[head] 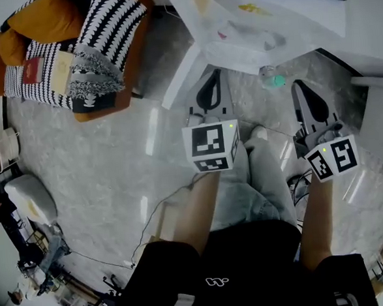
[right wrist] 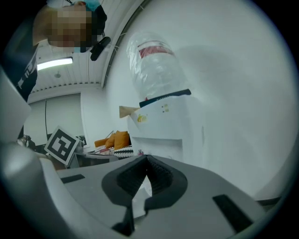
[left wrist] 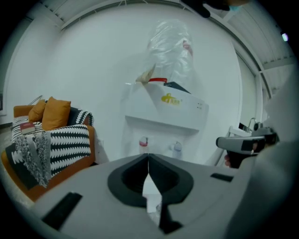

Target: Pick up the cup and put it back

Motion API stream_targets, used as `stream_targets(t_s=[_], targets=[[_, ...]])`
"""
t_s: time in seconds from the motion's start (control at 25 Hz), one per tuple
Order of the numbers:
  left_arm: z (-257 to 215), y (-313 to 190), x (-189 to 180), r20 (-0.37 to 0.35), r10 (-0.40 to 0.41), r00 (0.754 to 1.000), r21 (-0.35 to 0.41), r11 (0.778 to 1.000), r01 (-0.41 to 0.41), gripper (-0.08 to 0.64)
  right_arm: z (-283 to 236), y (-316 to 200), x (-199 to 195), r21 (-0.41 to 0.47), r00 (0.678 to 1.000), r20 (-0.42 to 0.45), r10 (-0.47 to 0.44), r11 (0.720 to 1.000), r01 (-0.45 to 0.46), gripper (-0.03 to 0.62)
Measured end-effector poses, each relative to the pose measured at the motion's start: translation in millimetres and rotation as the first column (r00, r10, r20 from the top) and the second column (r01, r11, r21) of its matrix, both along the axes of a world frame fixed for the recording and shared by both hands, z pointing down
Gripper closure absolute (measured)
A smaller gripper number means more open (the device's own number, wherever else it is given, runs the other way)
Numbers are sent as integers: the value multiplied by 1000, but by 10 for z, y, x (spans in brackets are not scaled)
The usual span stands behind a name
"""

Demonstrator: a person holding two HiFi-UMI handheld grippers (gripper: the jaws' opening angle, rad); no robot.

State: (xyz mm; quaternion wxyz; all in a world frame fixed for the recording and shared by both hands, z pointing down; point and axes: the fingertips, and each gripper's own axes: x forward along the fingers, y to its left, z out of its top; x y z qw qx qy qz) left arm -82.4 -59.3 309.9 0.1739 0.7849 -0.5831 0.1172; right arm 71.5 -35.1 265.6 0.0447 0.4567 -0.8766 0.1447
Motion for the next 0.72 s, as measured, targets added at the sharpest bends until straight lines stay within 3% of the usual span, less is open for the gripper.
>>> stream_targets(t_s=[0.24, 0.52, 0.72], targets=[[540, -130, 164, 6, 27, 1000, 32, 999, -27, 546, 597, -83, -166, 30, 998, 13, -56, 998, 56, 584], [1457, -111, 94, 34, 56, 998, 13, 998, -56, 546, 1588, -117, -267, -12, 994, 76, -74, 997, 75, 584], [1975, -237, -43, 43, 56, 998, 46, 997, -58, 546, 2262, -233, -154, 2, 996, 32, -84, 996, 84, 584]])
